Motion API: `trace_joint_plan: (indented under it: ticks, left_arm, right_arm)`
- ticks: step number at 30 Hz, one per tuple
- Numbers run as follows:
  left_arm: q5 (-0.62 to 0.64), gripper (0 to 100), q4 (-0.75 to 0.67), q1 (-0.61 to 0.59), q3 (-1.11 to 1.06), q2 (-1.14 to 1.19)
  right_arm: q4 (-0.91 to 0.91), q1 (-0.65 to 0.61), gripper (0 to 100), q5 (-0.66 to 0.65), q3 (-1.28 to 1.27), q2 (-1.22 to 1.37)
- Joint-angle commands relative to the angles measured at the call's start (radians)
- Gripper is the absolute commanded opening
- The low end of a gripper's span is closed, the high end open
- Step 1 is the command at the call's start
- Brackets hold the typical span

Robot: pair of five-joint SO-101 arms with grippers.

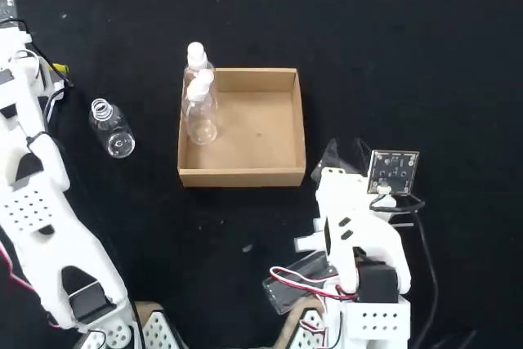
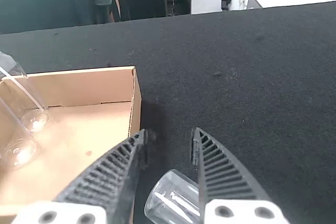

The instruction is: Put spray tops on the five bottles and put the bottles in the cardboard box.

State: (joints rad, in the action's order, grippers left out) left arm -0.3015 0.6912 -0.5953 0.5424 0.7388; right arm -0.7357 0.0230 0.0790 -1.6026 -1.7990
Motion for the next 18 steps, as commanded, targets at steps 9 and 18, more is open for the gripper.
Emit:
trace_joint_plan:
  ticks: [9,18]
  left_arm:
    - [-0.137,24,0.005,0.044,0.136,0.117]
    - [-0.140,9,0.008,0.041,0.125,0.126]
  right_arm:
    - [0.028,-0.009,13.0,-0.008,0.030,-0.094]
    - [0.028,-0.009,13.0,-0.008,0.030,-0.094]
